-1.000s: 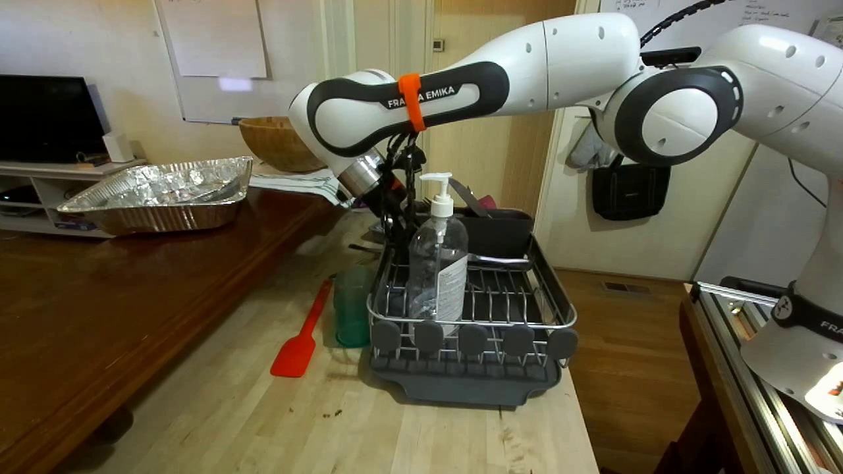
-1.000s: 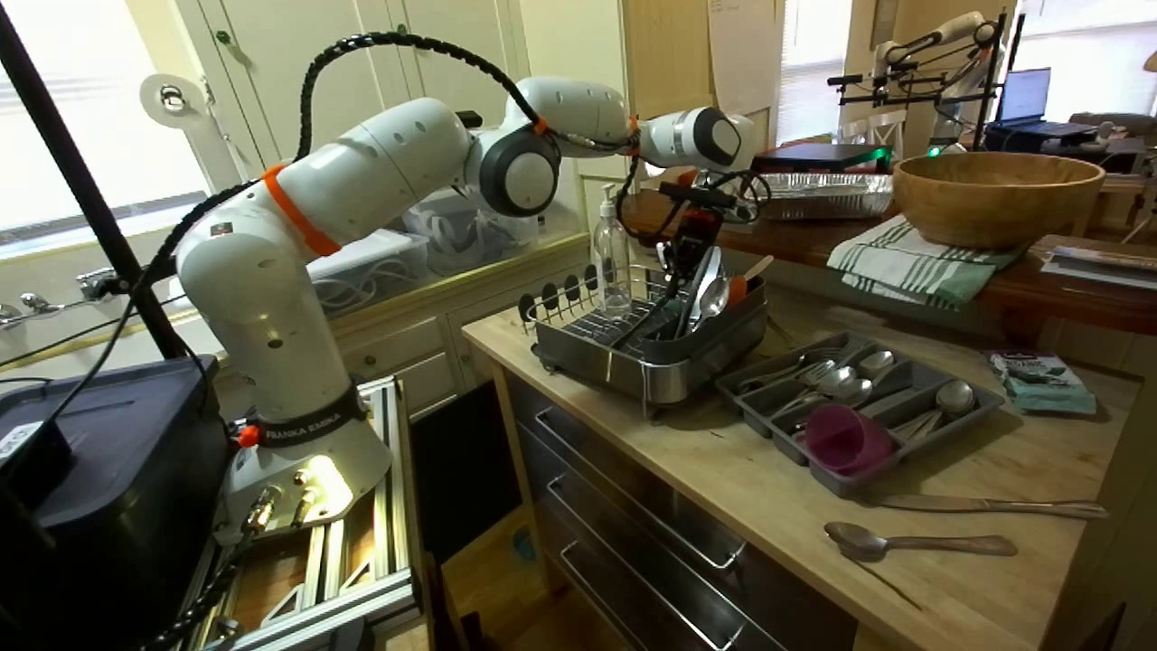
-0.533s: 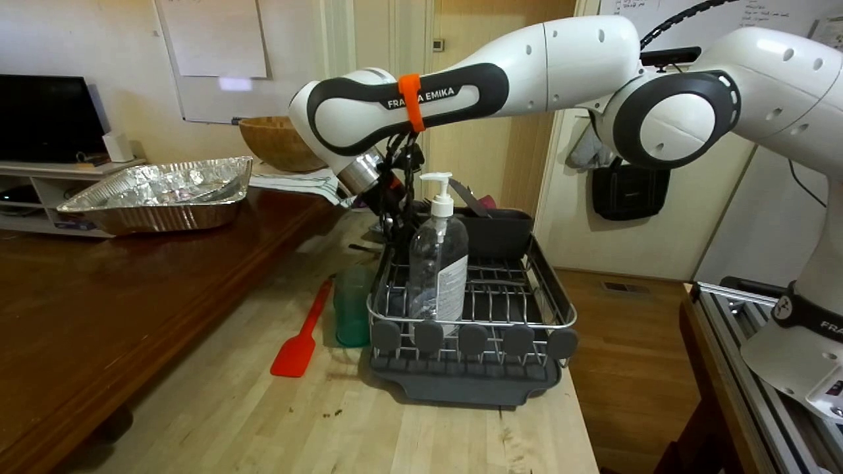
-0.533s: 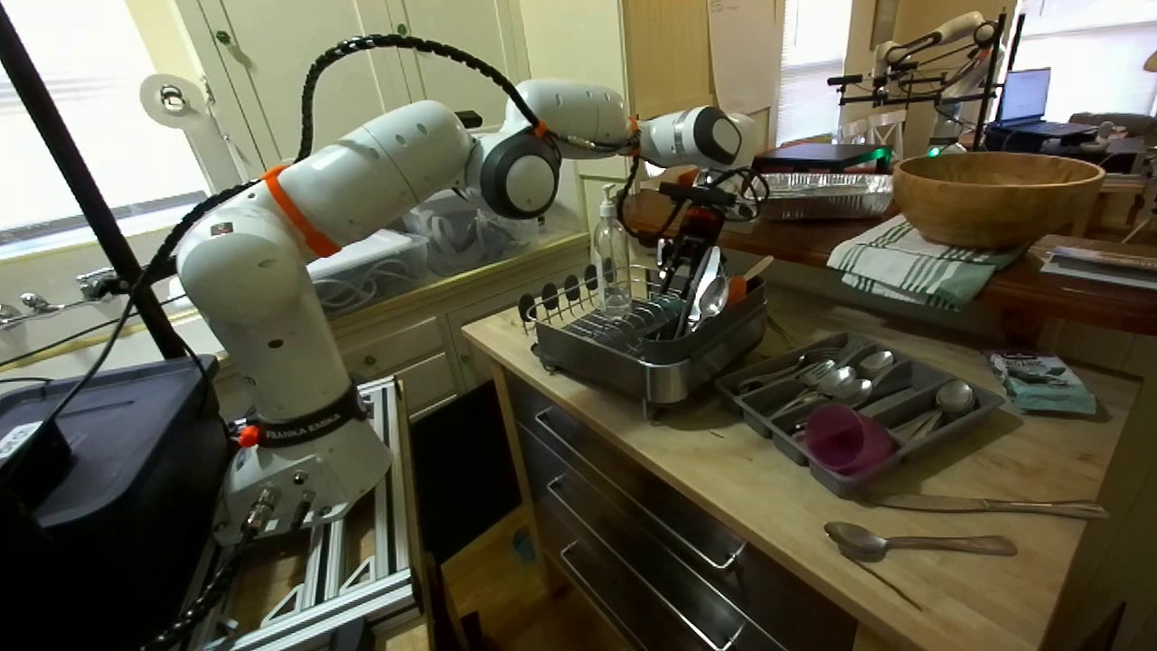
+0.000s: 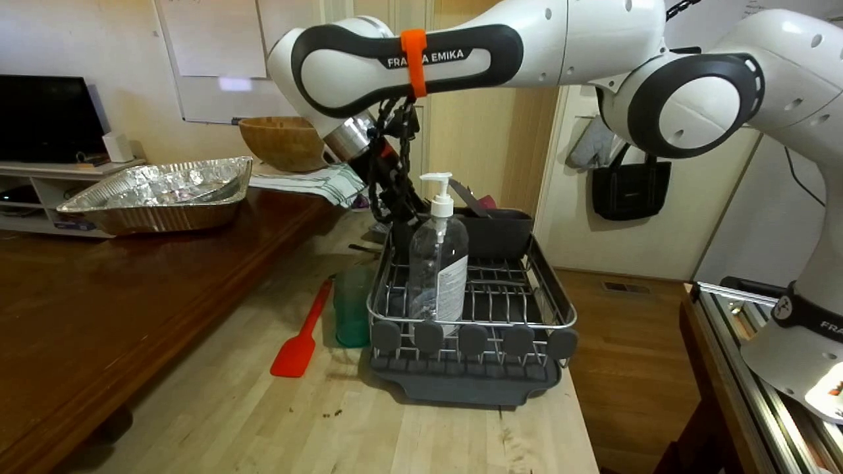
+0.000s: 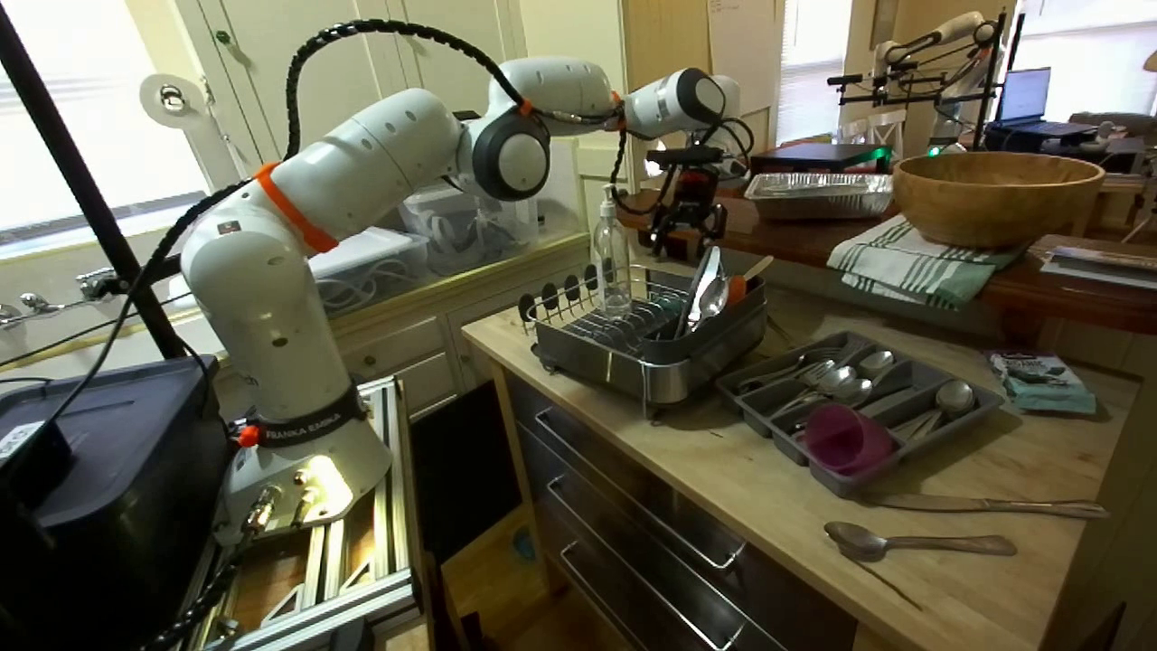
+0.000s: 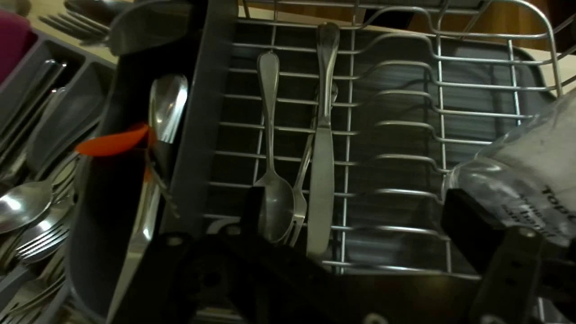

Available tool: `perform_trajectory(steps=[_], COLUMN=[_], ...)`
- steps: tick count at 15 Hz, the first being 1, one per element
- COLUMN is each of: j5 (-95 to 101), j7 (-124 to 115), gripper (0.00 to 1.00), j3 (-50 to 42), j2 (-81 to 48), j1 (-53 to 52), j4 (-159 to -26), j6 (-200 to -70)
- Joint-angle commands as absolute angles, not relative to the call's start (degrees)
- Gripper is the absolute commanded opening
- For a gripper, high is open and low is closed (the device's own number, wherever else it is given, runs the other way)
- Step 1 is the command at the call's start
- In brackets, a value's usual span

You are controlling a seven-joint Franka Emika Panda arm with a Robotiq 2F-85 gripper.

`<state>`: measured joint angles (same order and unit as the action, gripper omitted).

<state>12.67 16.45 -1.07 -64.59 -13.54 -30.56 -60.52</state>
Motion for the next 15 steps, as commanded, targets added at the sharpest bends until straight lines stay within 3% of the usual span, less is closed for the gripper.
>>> perform_trajectory(steps=[1, 9, 15], j5=[20.1, 37.0, 37.8], j7=[20.7, 20.8, 0.1], gripper=[1.00, 1.00, 1.00], j3=[-3.9, -8.4, -8.7], j2=[-61.4, -58.7, -55.4], j1=[-19.2, -29.2, -29.9], j4=[-31.7, -36.6, -44.1], j6=[-57.9, -67.3, -77.3])
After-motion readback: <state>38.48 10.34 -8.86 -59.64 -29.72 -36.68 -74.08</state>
